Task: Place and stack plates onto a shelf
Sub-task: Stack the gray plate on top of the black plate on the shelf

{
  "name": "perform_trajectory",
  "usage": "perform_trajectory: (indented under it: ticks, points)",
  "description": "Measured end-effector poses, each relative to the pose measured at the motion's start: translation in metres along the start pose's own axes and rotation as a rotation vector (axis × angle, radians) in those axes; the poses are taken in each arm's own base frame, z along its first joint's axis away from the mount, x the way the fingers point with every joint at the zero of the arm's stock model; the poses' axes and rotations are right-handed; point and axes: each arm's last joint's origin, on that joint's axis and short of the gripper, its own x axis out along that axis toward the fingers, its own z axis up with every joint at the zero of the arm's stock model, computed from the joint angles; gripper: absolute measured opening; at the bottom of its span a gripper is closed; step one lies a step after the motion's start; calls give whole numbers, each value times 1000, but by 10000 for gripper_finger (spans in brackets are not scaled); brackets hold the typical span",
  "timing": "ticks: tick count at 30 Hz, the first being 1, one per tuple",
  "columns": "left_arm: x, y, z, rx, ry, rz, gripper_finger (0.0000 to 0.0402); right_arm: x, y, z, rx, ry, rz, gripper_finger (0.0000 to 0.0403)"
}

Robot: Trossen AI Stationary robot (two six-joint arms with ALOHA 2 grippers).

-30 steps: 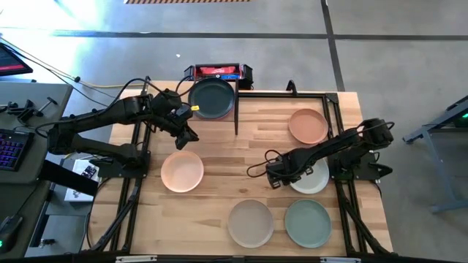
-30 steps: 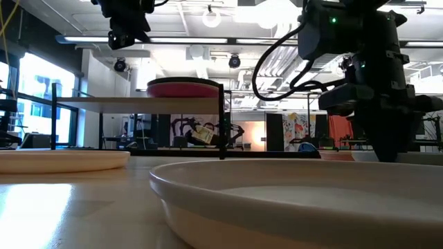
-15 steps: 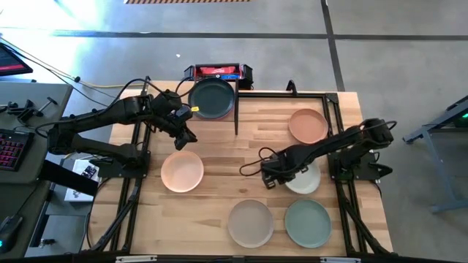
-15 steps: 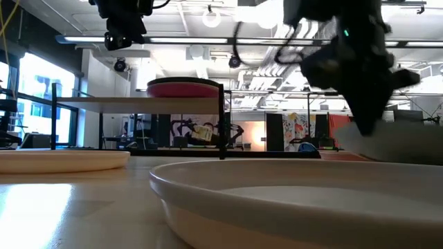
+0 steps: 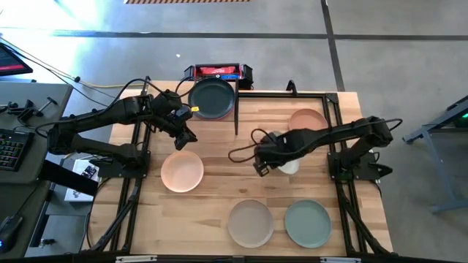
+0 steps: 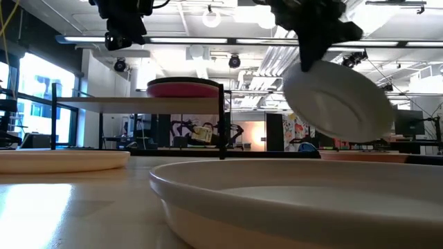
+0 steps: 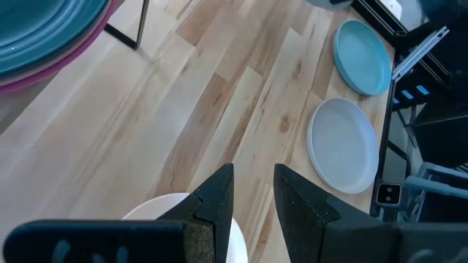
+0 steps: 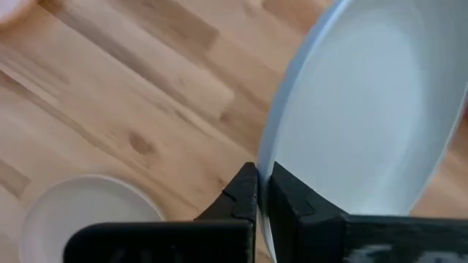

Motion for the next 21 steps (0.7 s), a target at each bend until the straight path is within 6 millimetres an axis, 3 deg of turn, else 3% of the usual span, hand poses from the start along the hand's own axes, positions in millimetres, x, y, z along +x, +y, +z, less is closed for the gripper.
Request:
perform_trajectory:
  ticks: [12,21]
  points:
    - [0,0,0,-3,-1,2,87,-29,-11,48,-197,-162,4,0]
    - [-1,4,2,-75,-36,82,87,-52,-36,100,-408,-299,-22,0]
